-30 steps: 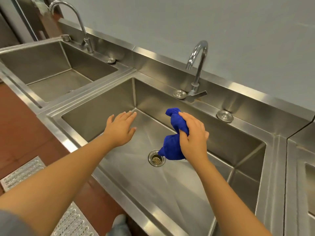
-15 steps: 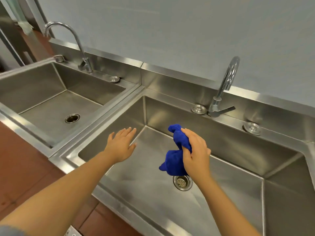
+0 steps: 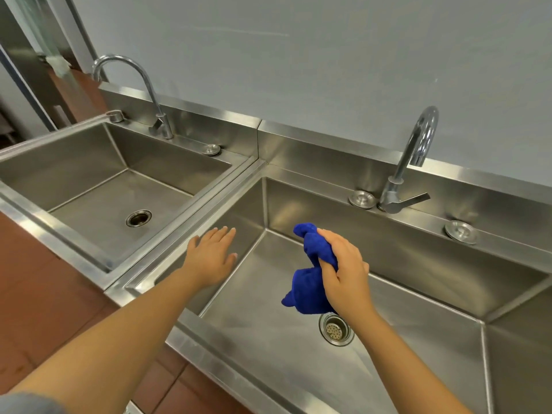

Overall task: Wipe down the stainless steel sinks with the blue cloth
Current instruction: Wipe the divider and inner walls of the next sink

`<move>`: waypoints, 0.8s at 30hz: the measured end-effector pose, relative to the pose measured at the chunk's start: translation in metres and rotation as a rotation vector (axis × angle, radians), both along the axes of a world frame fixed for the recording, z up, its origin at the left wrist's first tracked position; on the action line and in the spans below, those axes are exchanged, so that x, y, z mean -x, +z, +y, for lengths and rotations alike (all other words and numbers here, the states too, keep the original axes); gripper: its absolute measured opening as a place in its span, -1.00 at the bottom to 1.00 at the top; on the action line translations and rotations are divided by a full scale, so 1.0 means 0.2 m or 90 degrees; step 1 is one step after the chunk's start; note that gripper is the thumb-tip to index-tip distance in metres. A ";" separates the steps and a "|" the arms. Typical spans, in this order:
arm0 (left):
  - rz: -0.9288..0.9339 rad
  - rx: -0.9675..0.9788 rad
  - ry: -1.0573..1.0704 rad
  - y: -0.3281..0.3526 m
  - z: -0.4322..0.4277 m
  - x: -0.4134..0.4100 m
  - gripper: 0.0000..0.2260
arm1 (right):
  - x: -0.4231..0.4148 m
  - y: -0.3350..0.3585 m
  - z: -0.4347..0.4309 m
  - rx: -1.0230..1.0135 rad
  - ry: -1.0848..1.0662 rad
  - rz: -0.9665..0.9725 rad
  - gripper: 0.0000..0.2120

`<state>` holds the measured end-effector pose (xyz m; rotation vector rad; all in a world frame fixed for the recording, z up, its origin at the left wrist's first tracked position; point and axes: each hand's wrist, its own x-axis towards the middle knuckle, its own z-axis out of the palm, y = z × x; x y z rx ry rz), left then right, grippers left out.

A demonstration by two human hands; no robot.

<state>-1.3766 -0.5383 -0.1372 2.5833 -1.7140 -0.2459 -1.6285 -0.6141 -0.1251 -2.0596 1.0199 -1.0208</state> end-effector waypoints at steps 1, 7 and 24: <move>-0.001 0.001 0.003 0.00 0.00 -0.01 -0.47 | -0.01 0.00 0.00 0.001 0.012 -0.008 -0.59; 0.003 0.007 -0.017 -0.04 -0.01 -0.07 -0.49 | -0.11 -0.10 -0.02 -0.044 0.007 -0.054 -0.55; -0.051 -0.080 -0.167 -0.02 -0.34 -1.06 -0.49 | -1.10 -0.31 -0.05 -0.266 -0.082 -0.165 -0.64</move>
